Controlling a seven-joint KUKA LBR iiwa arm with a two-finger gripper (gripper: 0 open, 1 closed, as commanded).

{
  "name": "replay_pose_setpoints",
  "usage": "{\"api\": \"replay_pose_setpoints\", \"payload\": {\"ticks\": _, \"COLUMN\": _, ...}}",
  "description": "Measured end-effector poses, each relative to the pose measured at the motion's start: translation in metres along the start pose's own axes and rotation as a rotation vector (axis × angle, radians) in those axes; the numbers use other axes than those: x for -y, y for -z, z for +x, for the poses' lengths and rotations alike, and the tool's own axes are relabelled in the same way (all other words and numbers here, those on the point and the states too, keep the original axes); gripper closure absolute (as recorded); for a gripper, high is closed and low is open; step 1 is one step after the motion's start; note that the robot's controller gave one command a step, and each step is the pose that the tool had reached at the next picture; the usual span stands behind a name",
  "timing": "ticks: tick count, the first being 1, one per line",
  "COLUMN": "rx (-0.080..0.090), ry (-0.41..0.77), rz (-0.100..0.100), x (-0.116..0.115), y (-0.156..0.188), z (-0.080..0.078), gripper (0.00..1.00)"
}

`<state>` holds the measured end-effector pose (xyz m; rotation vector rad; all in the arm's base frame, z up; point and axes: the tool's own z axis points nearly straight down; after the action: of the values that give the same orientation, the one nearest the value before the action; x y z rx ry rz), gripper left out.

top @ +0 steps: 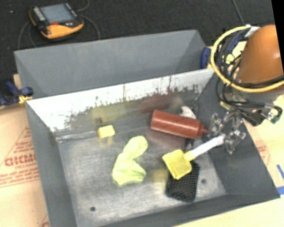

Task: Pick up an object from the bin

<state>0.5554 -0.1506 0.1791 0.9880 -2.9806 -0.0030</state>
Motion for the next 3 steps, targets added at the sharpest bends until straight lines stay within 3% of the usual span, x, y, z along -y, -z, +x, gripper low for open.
{"api": "replay_pose_setpoints", "payload": {"ticks": 1, "rx": 0.010, "ry": -0.025, "rz": 0.011, "x": 0.002, "y": -0.033, "z": 0.008, "gripper": 1.00}}
{"api": "replay_pose_setpoints", "payload": {"ticks": 2, "rx": 0.002, "ry": -0.030, "rz": 0.002, "x": 0.000, "y": -0.052, "z": 0.009, "gripper": 1.00}}
{"api": "replay_pose_setpoints", "payload": {"ticks": 3, "rx": 0.007, "ry": 0.158, "rz": 0.008, "x": 0.001, "y": -0.075, "z": -0.006, "gripper": 1.00}}
